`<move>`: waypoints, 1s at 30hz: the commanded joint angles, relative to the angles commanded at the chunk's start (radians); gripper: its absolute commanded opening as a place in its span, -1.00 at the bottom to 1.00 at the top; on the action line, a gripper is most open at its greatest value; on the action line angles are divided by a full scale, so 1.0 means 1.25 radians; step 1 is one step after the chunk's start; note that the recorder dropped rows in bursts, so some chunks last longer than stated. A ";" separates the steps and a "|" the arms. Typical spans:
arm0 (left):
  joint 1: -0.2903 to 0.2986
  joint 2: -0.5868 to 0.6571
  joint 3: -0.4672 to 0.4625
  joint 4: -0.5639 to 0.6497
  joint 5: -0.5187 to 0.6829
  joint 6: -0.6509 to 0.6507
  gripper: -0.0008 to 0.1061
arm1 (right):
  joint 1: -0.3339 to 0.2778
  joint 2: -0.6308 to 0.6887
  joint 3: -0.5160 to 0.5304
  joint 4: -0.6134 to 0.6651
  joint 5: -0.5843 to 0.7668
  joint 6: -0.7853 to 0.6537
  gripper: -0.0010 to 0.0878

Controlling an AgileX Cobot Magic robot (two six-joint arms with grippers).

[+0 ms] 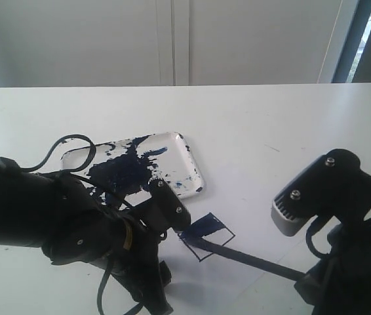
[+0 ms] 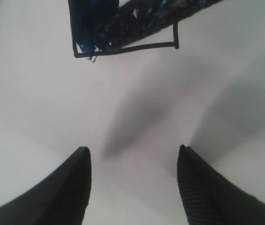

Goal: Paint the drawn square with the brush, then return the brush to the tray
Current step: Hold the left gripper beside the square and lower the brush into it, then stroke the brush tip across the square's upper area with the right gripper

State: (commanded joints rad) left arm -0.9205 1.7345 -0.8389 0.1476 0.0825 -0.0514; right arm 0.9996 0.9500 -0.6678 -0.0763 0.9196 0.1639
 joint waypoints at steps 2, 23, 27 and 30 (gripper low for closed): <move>0.000 0.000 0.000 0.000 0.000 0.000 0.12 | 0.000 0.000 0.000 0.000 0.002 0.000 -0.98; 0.000 0.000 0.000 0.000 0.000 0.000 0.12 | 0.000 0.000 0.000 -0.082 0.066 0.082 -0.98; 0.000 0.000 0.000 0.000 -0.002 0.000 0.12 | 0.000 0.000 0.000 -0.088 0.075 0.089 -0.98; 0.000 0.002 0.000 0.000 -0.002 0.001 0.12 | 0.000 0.000 0.000 -0.086 0.068 0.089 -0.98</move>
State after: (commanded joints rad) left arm -0.9205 1.7368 -0.8389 0.1476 0.0803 -0.0498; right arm 0.9996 0.9500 -0.6678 -0.1844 1.0052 0.2747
